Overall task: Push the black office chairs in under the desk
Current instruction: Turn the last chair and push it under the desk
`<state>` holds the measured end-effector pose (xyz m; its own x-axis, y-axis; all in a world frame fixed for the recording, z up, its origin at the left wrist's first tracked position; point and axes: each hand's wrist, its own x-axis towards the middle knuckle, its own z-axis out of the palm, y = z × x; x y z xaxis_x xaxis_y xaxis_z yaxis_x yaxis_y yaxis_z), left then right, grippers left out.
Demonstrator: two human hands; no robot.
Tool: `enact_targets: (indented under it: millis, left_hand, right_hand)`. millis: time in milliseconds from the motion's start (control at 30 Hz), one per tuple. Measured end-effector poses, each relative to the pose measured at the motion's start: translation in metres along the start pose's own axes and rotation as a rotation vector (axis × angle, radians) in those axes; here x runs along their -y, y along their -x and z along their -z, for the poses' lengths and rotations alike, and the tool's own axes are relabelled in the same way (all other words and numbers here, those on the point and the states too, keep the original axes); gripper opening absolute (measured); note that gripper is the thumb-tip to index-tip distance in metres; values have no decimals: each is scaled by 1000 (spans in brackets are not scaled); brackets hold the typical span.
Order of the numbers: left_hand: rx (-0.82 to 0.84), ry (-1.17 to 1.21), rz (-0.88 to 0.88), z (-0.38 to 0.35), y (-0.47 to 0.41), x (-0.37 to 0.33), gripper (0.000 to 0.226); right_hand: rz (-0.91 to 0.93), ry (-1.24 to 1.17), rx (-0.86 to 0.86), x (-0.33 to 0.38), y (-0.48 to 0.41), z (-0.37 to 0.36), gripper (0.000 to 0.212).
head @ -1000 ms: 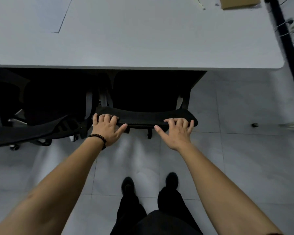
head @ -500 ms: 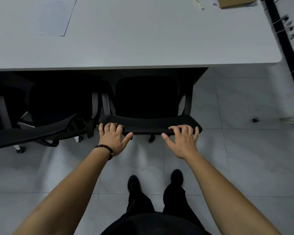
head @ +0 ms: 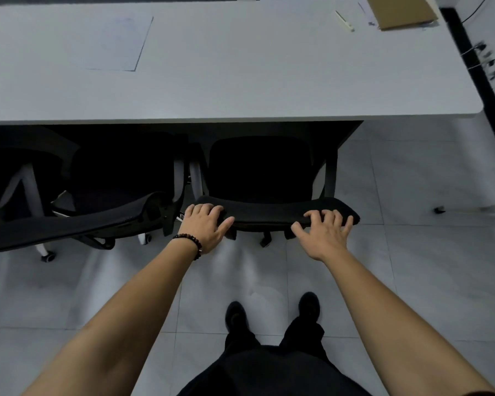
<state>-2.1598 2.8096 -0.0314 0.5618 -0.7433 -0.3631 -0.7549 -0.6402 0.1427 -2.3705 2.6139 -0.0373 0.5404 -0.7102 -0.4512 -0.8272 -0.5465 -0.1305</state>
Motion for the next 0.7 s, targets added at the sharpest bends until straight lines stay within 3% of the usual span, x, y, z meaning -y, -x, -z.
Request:
enact_targets:
  millis: [167, 300, 433, 700]
  left_hand:
    - [-95, -110, 183, 7, 8, 86, 62]
    - [67, -212, 378, 2, 11, 146, 69]
    - [115, -134, 392, 0, 13, 155, 81]
    - [145, -244, 439, -4, 42, 174, 80]
  right_hand:
    - [105, -25, -46, 49, 7, -13, 64]
    - [82, 31, -24, 54, 9, -20, 77]
    - [83, 89, -83, 47, 14, -20, 80]
    - [66, 107, -51, 47, 17, -14, 83]
